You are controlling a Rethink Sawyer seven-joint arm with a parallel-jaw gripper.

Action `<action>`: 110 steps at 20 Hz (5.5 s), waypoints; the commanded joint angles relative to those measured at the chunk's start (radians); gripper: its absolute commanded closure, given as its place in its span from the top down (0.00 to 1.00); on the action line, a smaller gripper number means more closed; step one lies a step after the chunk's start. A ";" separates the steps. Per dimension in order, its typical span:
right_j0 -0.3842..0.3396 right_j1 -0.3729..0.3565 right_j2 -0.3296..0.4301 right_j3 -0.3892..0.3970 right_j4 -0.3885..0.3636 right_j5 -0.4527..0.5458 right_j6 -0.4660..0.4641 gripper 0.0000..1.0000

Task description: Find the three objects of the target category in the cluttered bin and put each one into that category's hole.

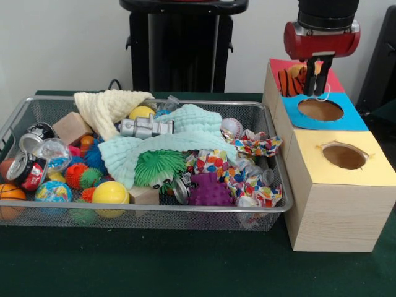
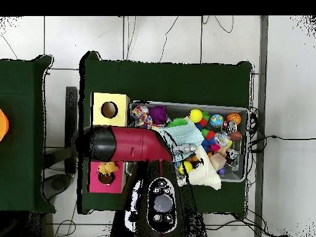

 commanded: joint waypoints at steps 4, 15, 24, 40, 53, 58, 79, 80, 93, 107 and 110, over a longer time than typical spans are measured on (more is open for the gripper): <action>0.003 0.029 0.020 0.066 0.011 -0.020 0.190 0.00; 0.013 0.004 0.007 0.094 -0.004 -0.011 0.169 0.00; -0.003 -0.026 0.003 0.143 -0.021 -0.007 0.135 0.00; 0.045 0.011 -0.002 0.117 -0.039 -0.007 0.169 0.00; 0.151 0.034 -0.054 0.091 -0.005 0.002 0.256 0.00; 0.134 0.032 -0.056 0.126 -0.003 -0.032 0.222 0.00; 0.092 0.054 -0.039 0.170 -0.011 -0.112 0.181 0.00; 0.090 0.044 -0.034 0.183 -0.010 -0.114 0.177 0.00; 0.109 -0.021 -0.036 0.282 -0.009 -0.145 0.190 0.00; 0.209 -0.028 -0.047 0.296 0.035 -0.143 0.267 0.00; 0.230 -0.024 -0.058 0.284 0.042 -0.127 0.275 0.00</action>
